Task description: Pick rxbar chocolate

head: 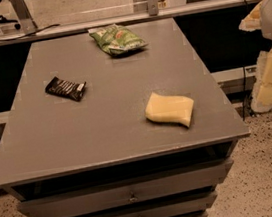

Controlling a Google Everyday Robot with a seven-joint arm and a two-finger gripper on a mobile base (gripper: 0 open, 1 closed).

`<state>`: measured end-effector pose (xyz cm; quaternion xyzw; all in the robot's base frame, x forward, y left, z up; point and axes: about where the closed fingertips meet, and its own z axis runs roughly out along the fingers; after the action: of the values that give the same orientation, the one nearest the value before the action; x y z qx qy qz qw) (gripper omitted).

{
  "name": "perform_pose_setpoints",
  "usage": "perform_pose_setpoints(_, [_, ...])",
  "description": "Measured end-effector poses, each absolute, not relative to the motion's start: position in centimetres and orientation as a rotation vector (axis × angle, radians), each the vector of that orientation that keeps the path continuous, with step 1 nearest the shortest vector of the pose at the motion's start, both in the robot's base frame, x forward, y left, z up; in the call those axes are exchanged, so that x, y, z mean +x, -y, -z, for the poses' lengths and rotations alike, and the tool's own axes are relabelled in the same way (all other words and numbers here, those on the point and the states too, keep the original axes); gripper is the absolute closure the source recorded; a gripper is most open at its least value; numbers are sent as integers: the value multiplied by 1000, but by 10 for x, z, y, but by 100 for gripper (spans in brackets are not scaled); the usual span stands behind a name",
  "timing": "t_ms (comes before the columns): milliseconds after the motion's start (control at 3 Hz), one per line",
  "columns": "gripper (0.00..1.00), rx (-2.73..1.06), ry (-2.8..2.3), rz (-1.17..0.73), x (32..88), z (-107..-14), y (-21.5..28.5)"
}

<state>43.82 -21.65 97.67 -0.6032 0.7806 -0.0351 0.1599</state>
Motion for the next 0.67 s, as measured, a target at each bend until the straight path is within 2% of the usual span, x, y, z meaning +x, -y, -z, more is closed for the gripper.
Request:
perform_pose_setpoints(333, [0,-1723,-2230,100,438,-977,216])
perform_pose_setpoints(667, [0,-1701,-2186,24,446,-974,203])
